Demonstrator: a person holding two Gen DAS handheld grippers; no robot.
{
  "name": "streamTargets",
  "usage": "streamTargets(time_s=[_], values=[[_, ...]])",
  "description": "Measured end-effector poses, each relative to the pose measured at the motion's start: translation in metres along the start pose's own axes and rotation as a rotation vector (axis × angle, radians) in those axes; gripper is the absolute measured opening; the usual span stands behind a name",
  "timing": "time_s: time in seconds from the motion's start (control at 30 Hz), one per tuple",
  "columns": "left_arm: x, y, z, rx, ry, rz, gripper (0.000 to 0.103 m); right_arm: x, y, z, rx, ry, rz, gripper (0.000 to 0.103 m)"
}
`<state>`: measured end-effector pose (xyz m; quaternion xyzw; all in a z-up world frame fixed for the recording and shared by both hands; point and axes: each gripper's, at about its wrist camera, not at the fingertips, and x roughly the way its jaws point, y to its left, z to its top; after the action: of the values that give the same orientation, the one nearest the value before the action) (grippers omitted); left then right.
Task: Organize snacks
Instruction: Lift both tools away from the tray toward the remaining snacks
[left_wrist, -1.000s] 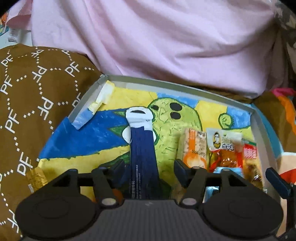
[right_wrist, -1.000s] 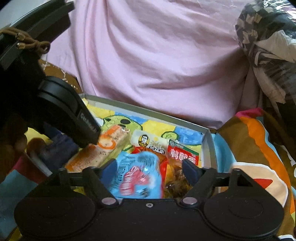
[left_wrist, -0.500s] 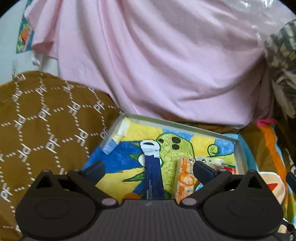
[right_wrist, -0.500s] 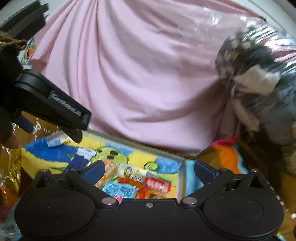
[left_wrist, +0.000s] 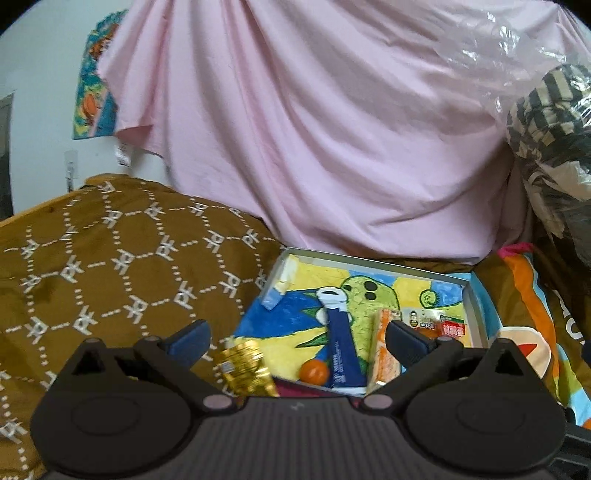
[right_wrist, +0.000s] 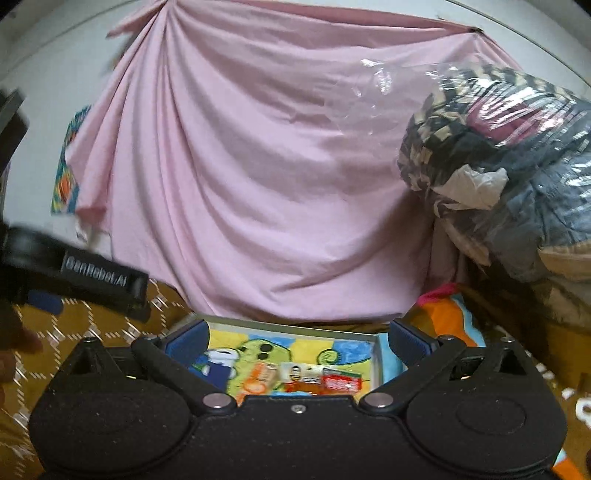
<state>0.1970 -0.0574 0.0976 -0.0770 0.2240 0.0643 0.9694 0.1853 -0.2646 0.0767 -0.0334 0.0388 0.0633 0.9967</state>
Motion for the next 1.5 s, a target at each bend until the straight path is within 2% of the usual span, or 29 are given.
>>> streamTargets(time_s=[0.1,0.23,0.43,0.57,0.8,1.0,1.5], values=[[-0.019,0.011,-0.009,0.000,0.006,0.020,0.103,-0.020,0.003,0.000,0.030,0.001,0.002,0.102],[-0.038,0.029,-0.026,-0.002,0.021,0.054,0.103,-0.038,0.012,-0.005,0.006,0.025,0.006,0.102],[-0.051,0.057,-0.052,-0.008,0.077,0.106,0.103,-0.062,0.022,-0.018,0.036,0.067,0.042,0.102],[-0.056,0.074,-0.069,-0.021,0.100,0.113,0.103,-0.075,0.031,-0.029,0.046,0.109,0.055,0.102],[-0.055,0.090,-0.093,-0.032,0.132,0.139,0.103,-0.089,0.040,-0.045,0.051,0.155,0.060,0.102],[-0.050,0.095,-0.112,0.022,0.152,0.155,0.103,-0.098,0.052,-0.057,0.025,0.191,0.079,0.102],[-0.034,0.106,-0.136,0.058,0.204,0.127,0.103,-0.091,0.070,-0.084,0.000,0.330,0.119,0.102]])
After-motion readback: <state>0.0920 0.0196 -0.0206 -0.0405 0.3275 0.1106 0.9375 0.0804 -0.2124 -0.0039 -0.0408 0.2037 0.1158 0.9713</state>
